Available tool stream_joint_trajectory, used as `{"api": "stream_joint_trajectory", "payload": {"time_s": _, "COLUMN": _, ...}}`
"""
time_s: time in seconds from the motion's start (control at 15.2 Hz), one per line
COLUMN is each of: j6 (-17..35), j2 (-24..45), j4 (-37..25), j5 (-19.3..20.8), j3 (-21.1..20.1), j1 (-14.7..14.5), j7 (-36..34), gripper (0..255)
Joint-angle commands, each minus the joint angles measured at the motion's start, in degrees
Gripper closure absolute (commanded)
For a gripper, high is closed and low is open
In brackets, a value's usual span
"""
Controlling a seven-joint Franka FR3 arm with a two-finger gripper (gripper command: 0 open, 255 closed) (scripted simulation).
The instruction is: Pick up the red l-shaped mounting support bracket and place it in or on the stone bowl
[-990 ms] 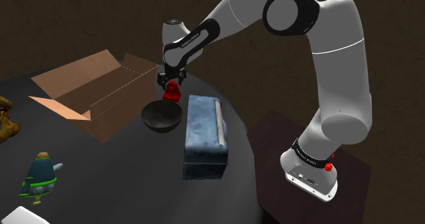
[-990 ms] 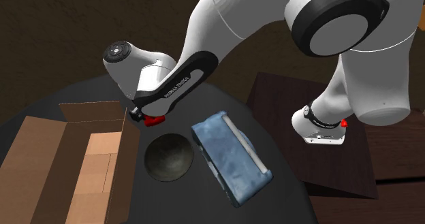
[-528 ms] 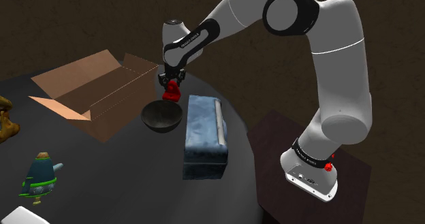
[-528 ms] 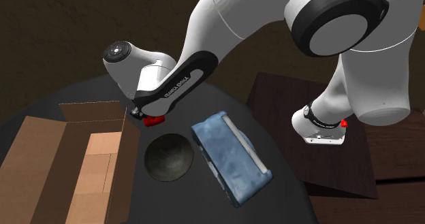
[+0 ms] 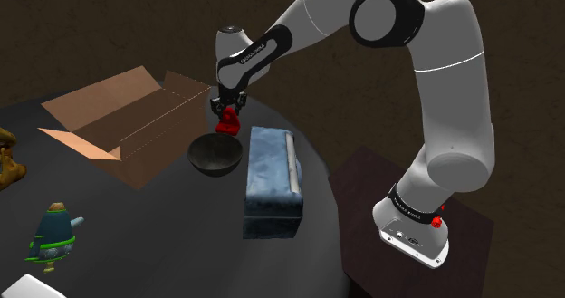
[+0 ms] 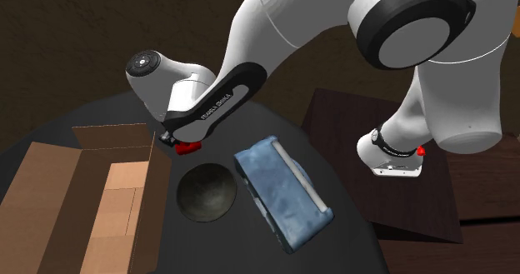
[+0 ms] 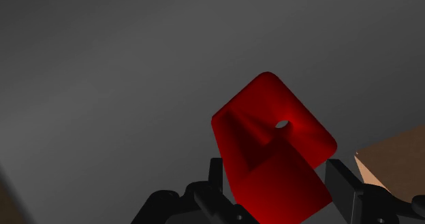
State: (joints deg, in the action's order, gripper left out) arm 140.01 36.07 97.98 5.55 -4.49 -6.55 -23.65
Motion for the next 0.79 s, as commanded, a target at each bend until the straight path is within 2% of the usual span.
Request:
{"api": "stream_joint_trajectory", "payload": {"time_s": 0.0, "j6": -0.5, "j2": -0.5, "j4": 0.0, "j5": -0.1, "j3": -0.1, "j1": 0.0, "j7": 0.0, "gripper": 255}}
{"api": "stream_joint_trajectory", "payload": {"time_s": 0.73, "j6": -6.5, "j2": -5.6, "j4": -0.9, "j5": -0.7, "j3": -0.5, "j1": 0.3, "j7": 0.6, "gripper": 255}}
